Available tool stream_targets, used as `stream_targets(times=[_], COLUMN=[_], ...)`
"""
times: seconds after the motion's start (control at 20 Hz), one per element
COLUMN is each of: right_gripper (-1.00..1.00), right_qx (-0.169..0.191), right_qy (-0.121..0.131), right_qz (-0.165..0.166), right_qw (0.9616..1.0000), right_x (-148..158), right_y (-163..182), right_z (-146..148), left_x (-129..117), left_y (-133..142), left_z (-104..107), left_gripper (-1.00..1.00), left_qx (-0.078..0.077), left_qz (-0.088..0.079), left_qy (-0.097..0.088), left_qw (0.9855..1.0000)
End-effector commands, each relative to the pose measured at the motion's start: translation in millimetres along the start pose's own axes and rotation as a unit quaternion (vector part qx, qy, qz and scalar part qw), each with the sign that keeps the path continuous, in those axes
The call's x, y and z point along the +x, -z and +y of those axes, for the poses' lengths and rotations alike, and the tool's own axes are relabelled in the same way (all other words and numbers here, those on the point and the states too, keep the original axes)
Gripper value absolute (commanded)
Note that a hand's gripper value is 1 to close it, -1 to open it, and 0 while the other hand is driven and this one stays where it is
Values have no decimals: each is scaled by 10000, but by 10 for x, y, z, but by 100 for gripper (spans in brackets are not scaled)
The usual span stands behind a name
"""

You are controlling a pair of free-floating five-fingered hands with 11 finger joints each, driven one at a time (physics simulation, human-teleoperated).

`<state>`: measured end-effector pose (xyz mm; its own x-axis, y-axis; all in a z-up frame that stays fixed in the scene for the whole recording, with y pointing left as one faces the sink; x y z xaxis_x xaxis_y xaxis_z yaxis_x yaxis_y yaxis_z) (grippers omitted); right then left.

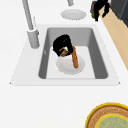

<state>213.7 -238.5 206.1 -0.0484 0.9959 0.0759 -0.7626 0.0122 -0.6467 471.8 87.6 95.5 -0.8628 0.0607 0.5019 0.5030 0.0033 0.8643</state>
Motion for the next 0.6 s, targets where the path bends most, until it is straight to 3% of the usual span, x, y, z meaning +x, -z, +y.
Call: stream_targets(times=[0.0,0.3,0.55], right_gripper=[0,0,0], right_qx=[0,0,0], right_qy=[0,0,0], right_qz=[0,0,0], right_qw=[10000,10000,10000], right_x=[0,0,0], right_y=[0,0,0], right_z=[0,0,0], left_x=[111,268,416], left_y=[-187,-461,-706], left_z=[171,408,633], left_gripper=[100,100,100], left_qx=[116,129,101], left_qz=[177,231,194], left_qy=[-227,-158,-223], left_qw=[9995,9995,9995])
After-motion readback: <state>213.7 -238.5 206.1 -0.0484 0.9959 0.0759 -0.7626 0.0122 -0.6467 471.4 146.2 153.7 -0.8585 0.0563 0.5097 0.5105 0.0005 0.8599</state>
